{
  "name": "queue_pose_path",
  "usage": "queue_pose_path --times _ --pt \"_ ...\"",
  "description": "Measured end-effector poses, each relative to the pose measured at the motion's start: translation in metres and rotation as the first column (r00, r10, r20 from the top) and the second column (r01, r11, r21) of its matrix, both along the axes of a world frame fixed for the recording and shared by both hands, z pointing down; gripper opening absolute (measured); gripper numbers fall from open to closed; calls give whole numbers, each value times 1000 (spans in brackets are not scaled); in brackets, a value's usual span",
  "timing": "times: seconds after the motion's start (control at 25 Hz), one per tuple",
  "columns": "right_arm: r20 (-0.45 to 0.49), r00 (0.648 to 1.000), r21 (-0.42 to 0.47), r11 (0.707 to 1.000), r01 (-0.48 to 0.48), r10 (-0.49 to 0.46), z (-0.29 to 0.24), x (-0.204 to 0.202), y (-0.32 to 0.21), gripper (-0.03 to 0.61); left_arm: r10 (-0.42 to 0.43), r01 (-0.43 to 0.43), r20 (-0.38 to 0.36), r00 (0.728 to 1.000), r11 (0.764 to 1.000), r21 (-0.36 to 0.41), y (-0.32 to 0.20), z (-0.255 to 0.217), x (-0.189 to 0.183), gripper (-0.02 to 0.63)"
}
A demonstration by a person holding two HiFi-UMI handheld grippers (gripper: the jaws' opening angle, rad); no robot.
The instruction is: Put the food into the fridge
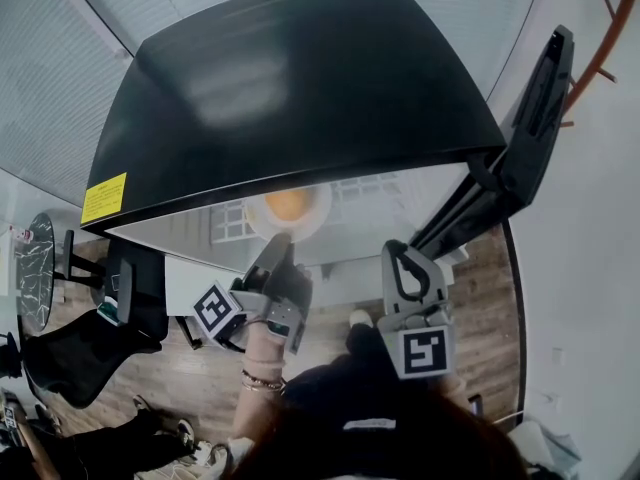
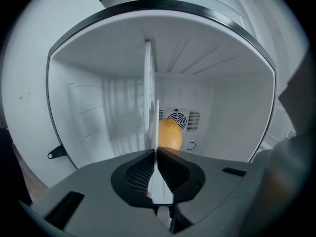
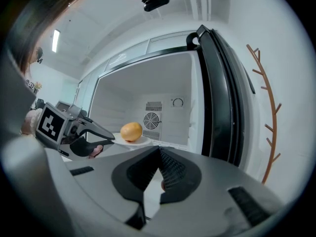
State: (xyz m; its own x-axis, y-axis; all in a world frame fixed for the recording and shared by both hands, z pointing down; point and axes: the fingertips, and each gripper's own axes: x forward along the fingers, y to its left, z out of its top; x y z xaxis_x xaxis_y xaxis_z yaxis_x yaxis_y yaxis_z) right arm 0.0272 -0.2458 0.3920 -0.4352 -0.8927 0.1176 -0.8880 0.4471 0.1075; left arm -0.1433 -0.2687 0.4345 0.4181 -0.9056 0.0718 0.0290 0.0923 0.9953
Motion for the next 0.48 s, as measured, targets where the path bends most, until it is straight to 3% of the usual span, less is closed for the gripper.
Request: queue_pose_path --times 0.48 --pt "1 1000 10 1000 -14 14 -2 4 -7 2 -3 3 -9 1000 1000 6 -11 0 -2 12"
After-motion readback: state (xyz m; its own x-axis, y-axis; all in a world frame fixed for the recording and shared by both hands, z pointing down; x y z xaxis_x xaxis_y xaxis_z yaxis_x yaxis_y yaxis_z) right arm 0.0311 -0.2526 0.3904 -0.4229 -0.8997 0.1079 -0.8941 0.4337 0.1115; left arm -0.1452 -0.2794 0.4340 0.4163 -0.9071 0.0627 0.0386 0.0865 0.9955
